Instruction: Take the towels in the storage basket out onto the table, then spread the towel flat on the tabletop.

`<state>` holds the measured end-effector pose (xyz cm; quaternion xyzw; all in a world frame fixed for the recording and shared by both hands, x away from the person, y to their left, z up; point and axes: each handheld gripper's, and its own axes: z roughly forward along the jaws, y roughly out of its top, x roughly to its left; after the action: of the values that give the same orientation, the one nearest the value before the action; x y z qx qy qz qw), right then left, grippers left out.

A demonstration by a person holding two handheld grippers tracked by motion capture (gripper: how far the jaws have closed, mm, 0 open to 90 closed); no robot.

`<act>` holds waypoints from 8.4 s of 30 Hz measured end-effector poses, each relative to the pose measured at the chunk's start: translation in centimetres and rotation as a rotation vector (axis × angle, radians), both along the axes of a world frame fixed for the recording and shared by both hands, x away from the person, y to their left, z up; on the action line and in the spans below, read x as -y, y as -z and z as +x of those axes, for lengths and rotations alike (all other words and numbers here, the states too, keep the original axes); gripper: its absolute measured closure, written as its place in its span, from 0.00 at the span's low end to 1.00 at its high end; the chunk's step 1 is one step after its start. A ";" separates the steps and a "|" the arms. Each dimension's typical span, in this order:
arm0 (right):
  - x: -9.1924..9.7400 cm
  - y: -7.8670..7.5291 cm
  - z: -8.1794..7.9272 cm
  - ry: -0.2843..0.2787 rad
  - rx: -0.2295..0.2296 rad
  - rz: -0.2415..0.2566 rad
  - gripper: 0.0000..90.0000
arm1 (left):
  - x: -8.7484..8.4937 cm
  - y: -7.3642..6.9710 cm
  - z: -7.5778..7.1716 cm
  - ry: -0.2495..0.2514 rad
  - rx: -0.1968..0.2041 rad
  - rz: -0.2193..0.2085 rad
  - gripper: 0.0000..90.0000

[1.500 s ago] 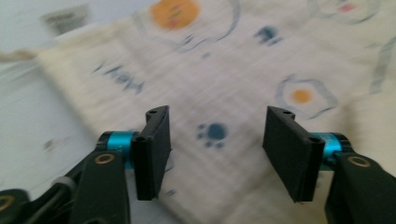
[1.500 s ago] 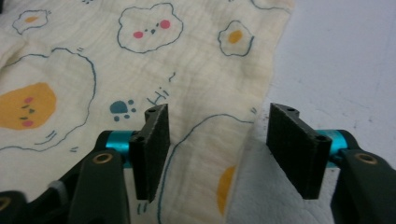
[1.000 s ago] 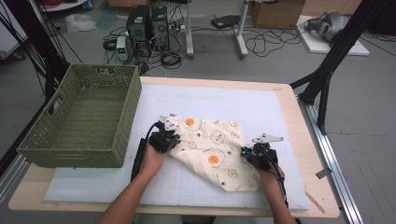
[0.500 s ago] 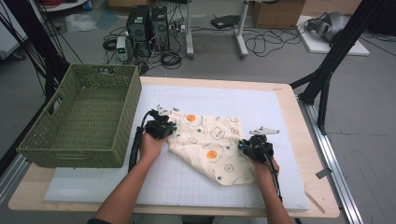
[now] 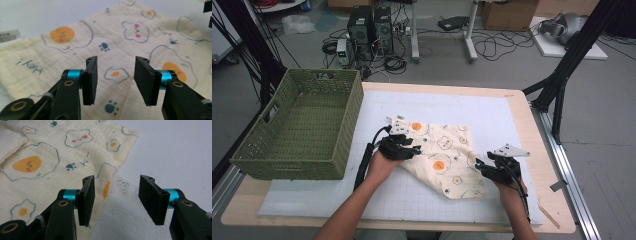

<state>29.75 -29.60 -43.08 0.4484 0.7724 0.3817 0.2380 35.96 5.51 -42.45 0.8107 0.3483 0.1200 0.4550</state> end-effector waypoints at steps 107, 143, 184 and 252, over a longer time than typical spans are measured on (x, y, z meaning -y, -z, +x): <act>-3.8 0.8 12.3 -0.015 -0.088 -0.007 0.97 | -4.4 2.3 7.9 -0.306 0.015 0.055 0.96; -2.3 -1.9 2.7 -0.105 -0.007 -0.006 0.69 | -5.0 0.5 2.7 -0.225 0.025 -0.038 0.57; 2.0 -1.3 -2.2 0.005 0.139 0.064 0.13 | -8.6 0.5 -3.8 -0.138 0.159 -0.259 0.22; 2.5 -0.2 -0.8 -0.008 0.069 0.103 0.12 | -5.0 1.1 11.5 -0.363 0.012 0.056 0.45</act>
<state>28.92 -32.06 -42.85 0.4436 0.7448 0.4370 0.2398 47.50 10.55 -43.55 0.7461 0.4826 0.2149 0.4052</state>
